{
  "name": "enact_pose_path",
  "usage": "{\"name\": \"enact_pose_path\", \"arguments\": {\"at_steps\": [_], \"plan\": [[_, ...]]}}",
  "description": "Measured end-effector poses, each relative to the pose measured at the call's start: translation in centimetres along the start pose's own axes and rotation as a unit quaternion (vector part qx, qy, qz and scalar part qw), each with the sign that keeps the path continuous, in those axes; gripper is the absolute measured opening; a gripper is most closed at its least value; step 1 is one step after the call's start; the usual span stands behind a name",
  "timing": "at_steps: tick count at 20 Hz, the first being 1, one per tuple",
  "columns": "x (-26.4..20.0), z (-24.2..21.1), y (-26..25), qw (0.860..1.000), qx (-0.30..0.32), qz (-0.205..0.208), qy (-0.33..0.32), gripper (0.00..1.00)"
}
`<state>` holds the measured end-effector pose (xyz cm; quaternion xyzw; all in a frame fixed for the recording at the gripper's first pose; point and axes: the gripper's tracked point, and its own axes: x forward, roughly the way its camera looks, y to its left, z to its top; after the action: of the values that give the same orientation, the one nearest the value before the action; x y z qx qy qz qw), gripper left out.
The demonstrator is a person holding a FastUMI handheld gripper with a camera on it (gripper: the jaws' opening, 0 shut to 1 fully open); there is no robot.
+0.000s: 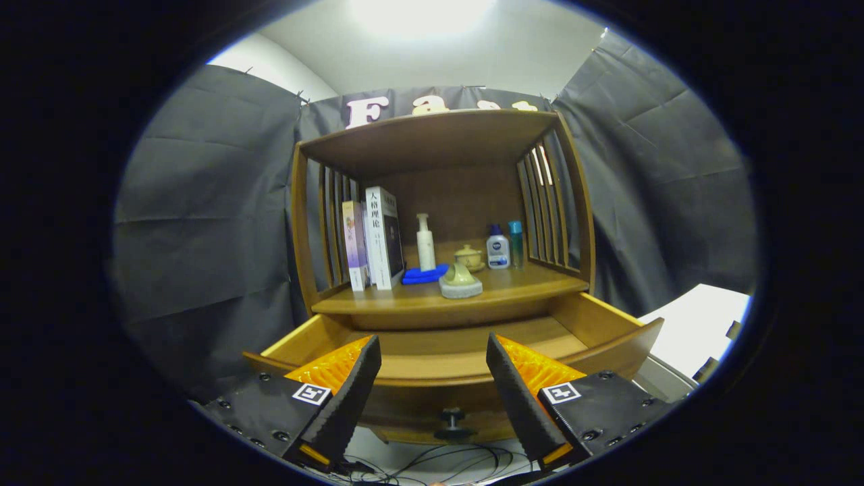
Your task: Pull open the drawer, take out the items inside it, and place them on the countertop above the cabinet.
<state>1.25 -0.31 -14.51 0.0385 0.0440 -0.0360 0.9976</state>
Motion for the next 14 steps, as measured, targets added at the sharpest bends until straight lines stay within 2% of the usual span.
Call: {"name": "enact_pose_path", "arguments": {"at_steps": [5,14], "plan": [[0.0,-3.6,-1.0,1.000,-0.001,-0.018,0.015,0.98],[1.9,-6.4,-1.9,0.999,-0.021,-0.035,0.026,0.98]]}}
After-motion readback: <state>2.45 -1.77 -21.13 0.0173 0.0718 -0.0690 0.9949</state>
